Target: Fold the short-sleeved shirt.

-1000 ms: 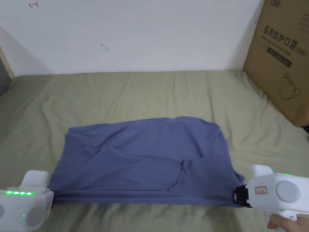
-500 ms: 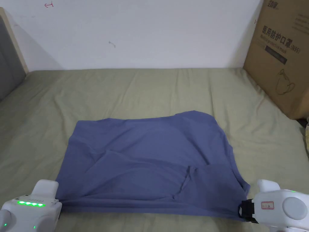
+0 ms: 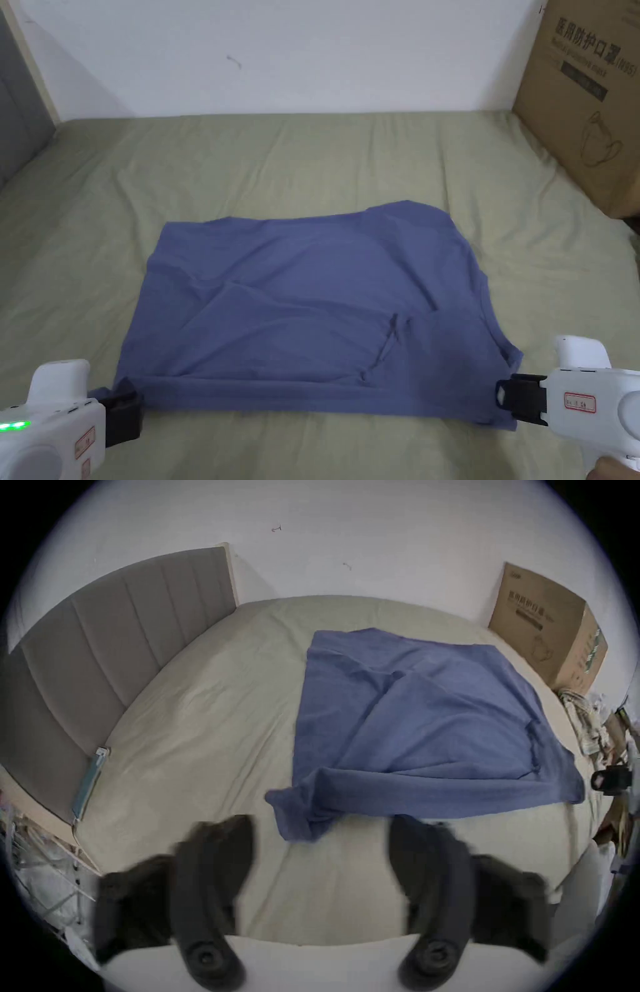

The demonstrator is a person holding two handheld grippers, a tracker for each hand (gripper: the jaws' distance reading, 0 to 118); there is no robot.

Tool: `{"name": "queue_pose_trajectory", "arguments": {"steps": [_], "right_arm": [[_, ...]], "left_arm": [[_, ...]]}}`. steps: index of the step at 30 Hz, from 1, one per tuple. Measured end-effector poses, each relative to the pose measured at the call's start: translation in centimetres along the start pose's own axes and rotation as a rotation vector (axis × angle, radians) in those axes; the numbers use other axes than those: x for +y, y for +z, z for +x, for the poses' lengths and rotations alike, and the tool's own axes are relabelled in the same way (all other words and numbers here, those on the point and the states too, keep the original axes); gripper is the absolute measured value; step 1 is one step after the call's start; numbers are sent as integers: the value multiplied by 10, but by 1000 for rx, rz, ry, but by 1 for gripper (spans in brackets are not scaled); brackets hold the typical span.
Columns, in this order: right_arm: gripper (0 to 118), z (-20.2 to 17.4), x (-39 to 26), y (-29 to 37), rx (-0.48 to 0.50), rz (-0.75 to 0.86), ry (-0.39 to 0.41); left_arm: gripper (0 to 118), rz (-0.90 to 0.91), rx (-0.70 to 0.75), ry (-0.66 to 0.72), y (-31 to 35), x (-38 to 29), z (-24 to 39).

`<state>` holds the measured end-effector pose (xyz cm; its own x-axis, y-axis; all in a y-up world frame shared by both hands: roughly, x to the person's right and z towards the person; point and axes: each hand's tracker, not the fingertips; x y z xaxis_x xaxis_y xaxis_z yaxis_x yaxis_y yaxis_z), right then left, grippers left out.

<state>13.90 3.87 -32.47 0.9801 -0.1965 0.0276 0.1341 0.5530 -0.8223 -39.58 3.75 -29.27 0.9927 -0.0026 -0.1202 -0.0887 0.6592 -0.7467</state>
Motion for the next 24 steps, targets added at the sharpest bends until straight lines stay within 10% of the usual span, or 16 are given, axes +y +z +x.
{"name": "queue_pose_trajectory", "arguments": {"steps": [1,2,10,14,17,19,22,24], "right_arm": [[0,-1,-4,0,2,-5,7],[0,-2,-9,-1,7,-5,-3],[0,-2,-26,-10,15,-59,-25],[0,3,-22,-16,9,-60,-44],[0,0,-20,-17,8,-63,-46],[0,1,-21,-22,14,-70,-54],[0,2,-22,-28,15,-83,-70],[0,-1,-21,-25,14,-89,-74]], "left_arm": [[15,1,-11,-10,2,-5,2],[0,-4,3,-32,0,-11,4],[1,-56,1,11,-4,-33,-2],[36,-43,15,47,-8,-18,-15],[96,-7,15,63,-13,-4,-23],[111,12,1,79,-21,5,-27],[100,-24,-25,116,-38,11,-30],[55,-10,-29,102,-44,11,-27]]}}
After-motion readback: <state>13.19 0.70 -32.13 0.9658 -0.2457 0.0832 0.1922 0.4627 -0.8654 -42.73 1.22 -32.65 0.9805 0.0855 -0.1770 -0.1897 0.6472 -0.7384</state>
